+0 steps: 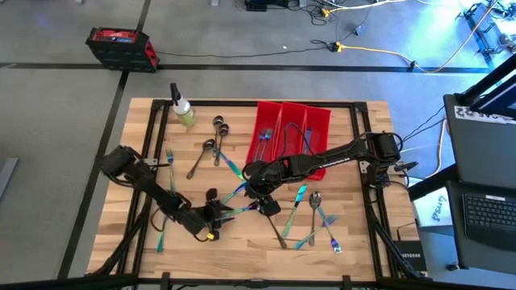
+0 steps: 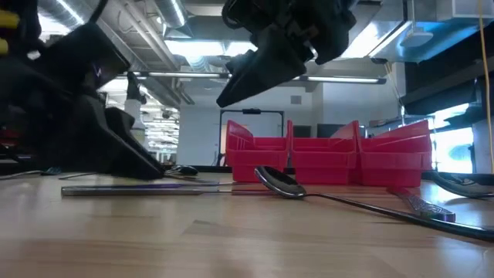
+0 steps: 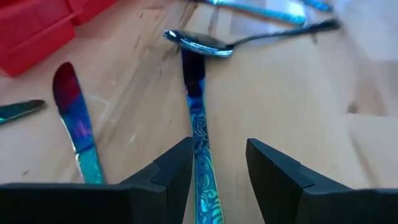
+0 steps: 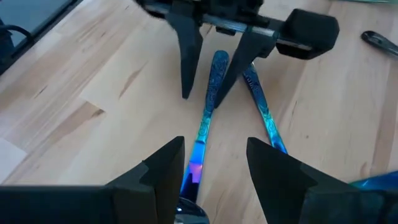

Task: Sort silverware
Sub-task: Put the blue knife into the right red silverware bin

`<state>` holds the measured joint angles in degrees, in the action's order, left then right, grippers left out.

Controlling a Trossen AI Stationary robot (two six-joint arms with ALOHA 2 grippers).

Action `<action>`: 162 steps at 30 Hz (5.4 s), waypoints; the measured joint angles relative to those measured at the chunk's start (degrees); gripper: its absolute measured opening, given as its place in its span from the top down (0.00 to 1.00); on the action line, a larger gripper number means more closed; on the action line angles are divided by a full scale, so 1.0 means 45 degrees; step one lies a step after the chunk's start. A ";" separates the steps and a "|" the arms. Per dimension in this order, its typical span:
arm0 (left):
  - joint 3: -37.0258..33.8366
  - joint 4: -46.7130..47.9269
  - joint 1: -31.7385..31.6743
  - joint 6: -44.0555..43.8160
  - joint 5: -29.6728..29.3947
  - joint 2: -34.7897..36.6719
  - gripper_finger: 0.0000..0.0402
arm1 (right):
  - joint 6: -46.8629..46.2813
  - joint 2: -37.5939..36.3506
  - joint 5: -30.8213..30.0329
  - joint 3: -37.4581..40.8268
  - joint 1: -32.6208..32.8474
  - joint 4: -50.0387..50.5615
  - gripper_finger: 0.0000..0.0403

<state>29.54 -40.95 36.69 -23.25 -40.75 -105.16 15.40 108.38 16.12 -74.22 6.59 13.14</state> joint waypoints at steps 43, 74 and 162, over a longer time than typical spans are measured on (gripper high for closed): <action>0.0982 0.0140 0.0175 -0.2740 -0.2328 -0.2672 0.94 | -0.0149 0.0000 0.0103 0.0019 0.0029 0.0008 0.61; 0.1249 0.0751 0.0097 0.0555 -0.3905 -0.0362 0.95 | -0.2725 -0.0994 0.1448 -0.0005 -0.1088 -0.0716 0.64; 0.1628 0.2716 -0.0782 0.6956 -0.4127 0.1632 0.95 | -0.6274 0.2079 0.5295 -0.1326 -0.2210 -0.0126 0.97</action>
<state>36.86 -28.73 33.17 8.05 -59.32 -97.82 -12.84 117.73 39.94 -80.18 -3.36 12.57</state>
